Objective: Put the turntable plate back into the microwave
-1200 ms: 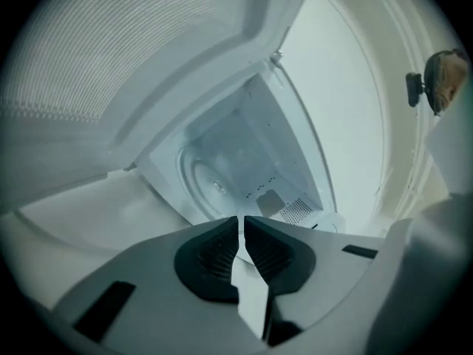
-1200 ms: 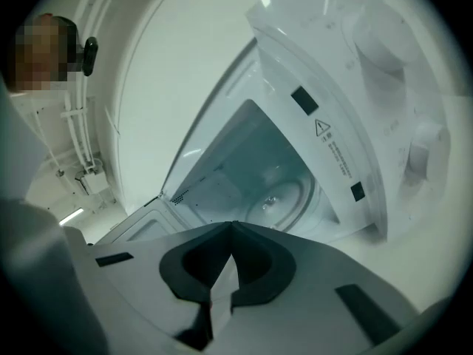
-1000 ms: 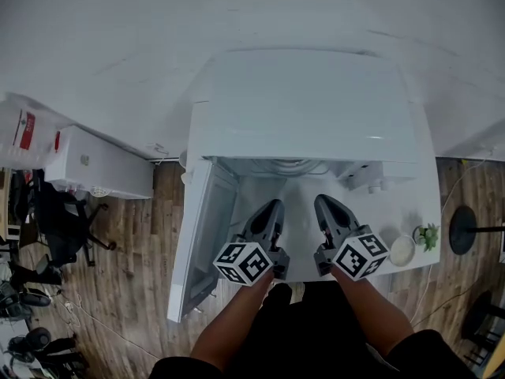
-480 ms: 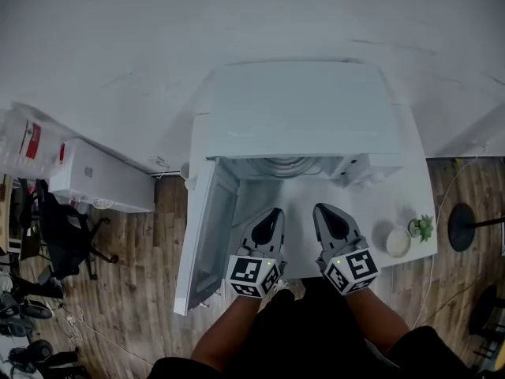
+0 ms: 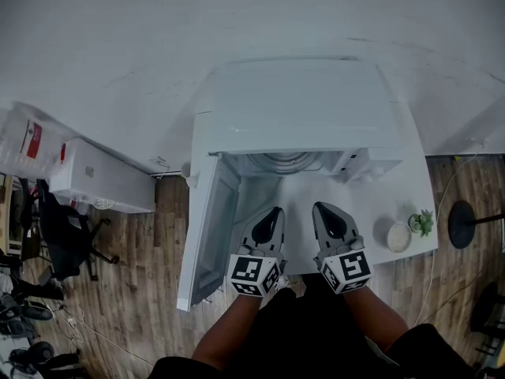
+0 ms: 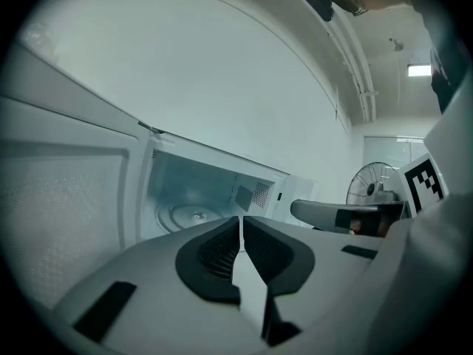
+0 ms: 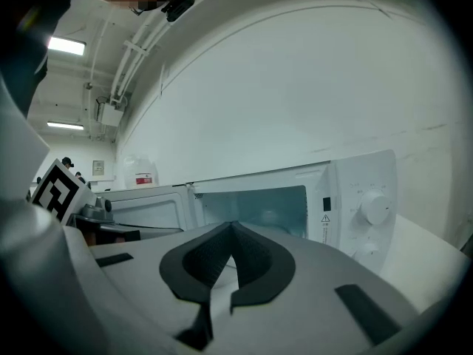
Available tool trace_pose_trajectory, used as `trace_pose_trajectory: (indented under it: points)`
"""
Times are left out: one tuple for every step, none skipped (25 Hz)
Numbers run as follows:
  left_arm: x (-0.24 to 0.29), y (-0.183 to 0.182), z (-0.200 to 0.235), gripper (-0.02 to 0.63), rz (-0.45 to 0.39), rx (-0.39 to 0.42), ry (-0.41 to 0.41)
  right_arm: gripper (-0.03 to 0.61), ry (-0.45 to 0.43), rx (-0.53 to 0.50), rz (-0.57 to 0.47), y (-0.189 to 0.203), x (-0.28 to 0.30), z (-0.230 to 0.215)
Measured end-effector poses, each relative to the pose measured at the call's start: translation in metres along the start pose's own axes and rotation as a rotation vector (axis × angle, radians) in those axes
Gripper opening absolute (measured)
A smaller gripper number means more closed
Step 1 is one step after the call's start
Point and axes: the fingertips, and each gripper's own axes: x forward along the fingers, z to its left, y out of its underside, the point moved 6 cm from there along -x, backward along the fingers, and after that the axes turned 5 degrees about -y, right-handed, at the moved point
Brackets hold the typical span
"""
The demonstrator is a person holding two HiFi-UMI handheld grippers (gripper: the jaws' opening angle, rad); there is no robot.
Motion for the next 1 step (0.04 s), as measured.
trace_pose_trajectory:
  points:
    - [-0.0007,0.0003,0.0004,0.034,-0.001,0.001,-0.001,0.017,0.002,-0.007,0.001,0.0003,0.0000,0.0008]
